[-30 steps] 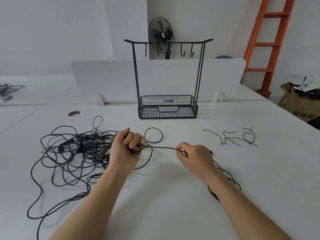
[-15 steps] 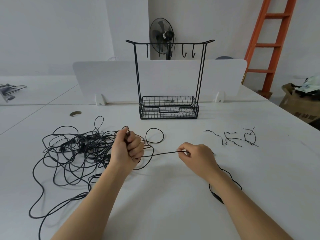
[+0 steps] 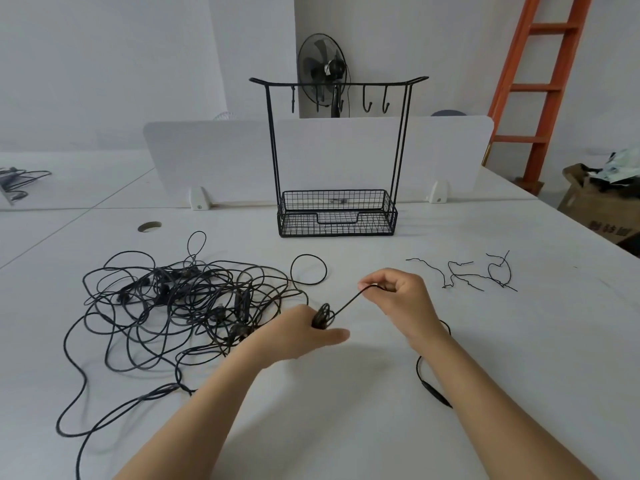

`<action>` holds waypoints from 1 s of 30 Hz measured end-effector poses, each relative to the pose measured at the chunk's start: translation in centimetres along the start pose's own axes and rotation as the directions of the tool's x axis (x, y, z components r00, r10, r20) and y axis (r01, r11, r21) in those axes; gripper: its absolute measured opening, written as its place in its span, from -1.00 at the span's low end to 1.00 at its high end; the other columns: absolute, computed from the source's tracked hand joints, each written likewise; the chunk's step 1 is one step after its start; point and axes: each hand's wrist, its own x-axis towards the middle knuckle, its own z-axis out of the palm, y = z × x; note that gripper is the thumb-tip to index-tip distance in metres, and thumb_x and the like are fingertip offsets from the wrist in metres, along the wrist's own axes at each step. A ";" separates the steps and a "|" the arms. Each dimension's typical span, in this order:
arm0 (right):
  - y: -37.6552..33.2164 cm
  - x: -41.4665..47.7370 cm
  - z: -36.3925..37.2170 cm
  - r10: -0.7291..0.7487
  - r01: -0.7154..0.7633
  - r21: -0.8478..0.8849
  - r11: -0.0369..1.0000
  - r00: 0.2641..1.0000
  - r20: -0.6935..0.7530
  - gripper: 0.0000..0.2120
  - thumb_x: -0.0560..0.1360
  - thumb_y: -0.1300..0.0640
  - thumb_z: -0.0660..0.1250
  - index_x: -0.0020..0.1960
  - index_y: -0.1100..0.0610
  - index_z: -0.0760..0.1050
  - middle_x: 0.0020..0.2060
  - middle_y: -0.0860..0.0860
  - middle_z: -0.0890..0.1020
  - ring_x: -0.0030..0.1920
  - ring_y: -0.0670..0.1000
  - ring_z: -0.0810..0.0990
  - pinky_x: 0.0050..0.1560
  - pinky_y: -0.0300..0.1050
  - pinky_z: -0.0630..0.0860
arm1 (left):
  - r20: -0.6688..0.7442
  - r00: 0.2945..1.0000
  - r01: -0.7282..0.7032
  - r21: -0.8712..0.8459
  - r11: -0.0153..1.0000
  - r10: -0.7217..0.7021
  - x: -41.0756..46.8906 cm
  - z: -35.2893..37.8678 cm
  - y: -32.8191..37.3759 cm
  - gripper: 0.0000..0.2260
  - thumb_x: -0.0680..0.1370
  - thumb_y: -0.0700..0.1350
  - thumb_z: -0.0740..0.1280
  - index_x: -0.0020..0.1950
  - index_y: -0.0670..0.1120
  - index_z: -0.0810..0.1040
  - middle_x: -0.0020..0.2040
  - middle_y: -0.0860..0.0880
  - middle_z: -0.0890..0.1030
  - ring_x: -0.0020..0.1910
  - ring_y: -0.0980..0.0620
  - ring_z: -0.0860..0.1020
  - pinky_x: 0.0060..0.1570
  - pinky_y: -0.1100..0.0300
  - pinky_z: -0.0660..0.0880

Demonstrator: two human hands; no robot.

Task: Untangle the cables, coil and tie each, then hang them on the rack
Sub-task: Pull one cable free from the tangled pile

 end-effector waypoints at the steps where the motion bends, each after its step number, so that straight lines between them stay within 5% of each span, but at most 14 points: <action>1: 0.0 0.0 0.1 0.011 -0.011 -0.001 1.000 1.000 0.007 -0.81 0.40 0.29 0.40 -0.32 0.04 0.56 -0.35 0.07 0.58 -0.32 -0.12 0.47 -0.30 -0.34 0.34 | 0.055 0.998 -0.017 0.004 1.000 0.016 -0.2 0.0 0.1 -0.53 0.52 0.16 0.26 -0.43 -0.05 0.15 -0.54 0.05 0.22 -0.58 0.08 0.20 -0.50 0.25 0.18; 5: -0.1 0.0 0.1 0.023 -0.023 -0.008 1.000 1.000 0.011 -0.83 0.42 0.29 0.37 -0.29 0.08 0.55 -0.53 -0.13 0.51 -0.53 -0.23 0.38 -0.45 -0.42 0.29 | 0.243 0.943 -0.142 -0.321 0.937 0.226 -0.4 0.0 0.0 -0.52 0.61 0.13 0.06 -0.46 -0.05 0.19 -0.61 0.06 0.21 -0.56 0.05 0.16 -0.42 0.14 0.11; 8: 0.0 0.0 0.0 0.033 -0.032 -0.029 0.999 0.999 0.020 -0.83 0.43 0.30 0.36 -0.29 0.09 0.54 -0.64 -0.15 0.42 -0.58 -0.20 0.34 -0.49 -0.42 0.28 | 0.124 0.946 -0.204 -0.494 0.845 0.301 0.1 -0.1 -0.6 -0.52 0.53 0.22 0.04 -0.47 -0.04 0.36 -0.62 0.04 0.22 -0.57 0.06 0.18 -0.42 0.15 0.11; 11: -0.1 -0.1 0.1 0.052 -0.050 -0.037 0.998 0.996 0.066 -0.91 0.45 0.28 0.35 -0.23 0.16 0.54 -0.59 -0.06 0.39 -0.59 -0.18 0.32 -0.52 -0.41 0.25 | -0.043 0.955 -0.268 -0.552 0.789 0.294 0.4 0.2 -0.8 -0.51 0.60 0.18 -0.04 -0.17 -0.02 0.60 -0.60 0.05 0.22 -0.54 0.09 0.18 -0.43 0.20 0.16; 16: -0.2 -0.2 0.1 0.112 -0.100 -0.074 0.992 0.978 0.176 -0.86 0.48 0.22 0.33 -0.26 0.14 0.52 -0.65 -0.09 0.38 -0.60 -0.15 0.29 -0.54 -0.40 0.23 | -0.319 0.941 -0.323 -0.739 0.592 0.116 1.1 0.3 -0.6 -0.57 0.63 0.10 -0.07 0.16 0.00 0.55 -0.53 0.01 0.28 -0.53 0.11 0.14 -0.54 0.31 0.06; 20: -0.1 -0.5 0.3 0.112 -0.036 -0.244 0.969 0.945 0.308 -0.88 0.49 0.12 0.32 -0.22 0.09 0.55 -0.61 -0.11 0.40 -0.54 -0.14 0.33 -0.44 -0.35 0.27 | -0.296 0.954 -0.298 -0.905 0.302 0.053 1.5 -0.1 -0.7 -0.54 0.63 0.11 -0.03 -0.02 -0.06 0.61 -0.39 0.03 0.49 -0.58 0.16 0.23 -0.62 0.37 0.06; 23: 0.1 -0.6 0.3 0.100 0.006 -0.326 0.945 0.946 0.308 -0.85 0.49 0.08 0.32 -0.26 0.02 0.53 -0.59 -0.13 0.41 -0.52 -0.17 0.35 -0.43 -0.39 0.28 | -0.302 0.953 -0.299 -0.950 0.084 -0.021 1.7 -0.8 -0.9 -0.41 0.63 0.08 0.03 -0.48 -0.11 0.56 -0.39 -0.02 0.55 -0.52 0.13 0.34 -0.58 0.35 0.21; 27: 0.1 -0.4 0.0 0.098 -0.009 -0.327 0.945 0.962 0.257 -0.82 0.49 0.11 0.33 -0.30 0.01 0.53 -0.63 -0.16 0.38 -0.54 -0.15 0.30 -0.48 -0.38 0.24 | -0.380 0.920 -0.385 -0.921 -0.051 -0.095 2.0 -1.5 -1.4 -0.37 0.64 0.00 0.04 -0.66 -0.06 0.23 -0.50 -0.07 0.49 -0.36 0.04 0.44 -0.13 0.24 0.39; 30: -0.2 -0.4 -0.2 0.087 -0.007 -0.310 0.951 0.966 0.244 -0.85 0.49 0.13 0.33 -0.26 0.06 0.54 -0.65 -0.18 0.39 -0.58 -0.18 0.31 -0.50 -0.44 0.20 | -0.305 0.947 -0.316 -0.940 -0.126 -0.099 1.8 -1.7 -1.4 -0.39 0.63 0.04 0.07 -0.64 -0.06 0.20 -0.60 -0.01 0.25 -0.57 0.05 0.30 -0.35 0.24 0.41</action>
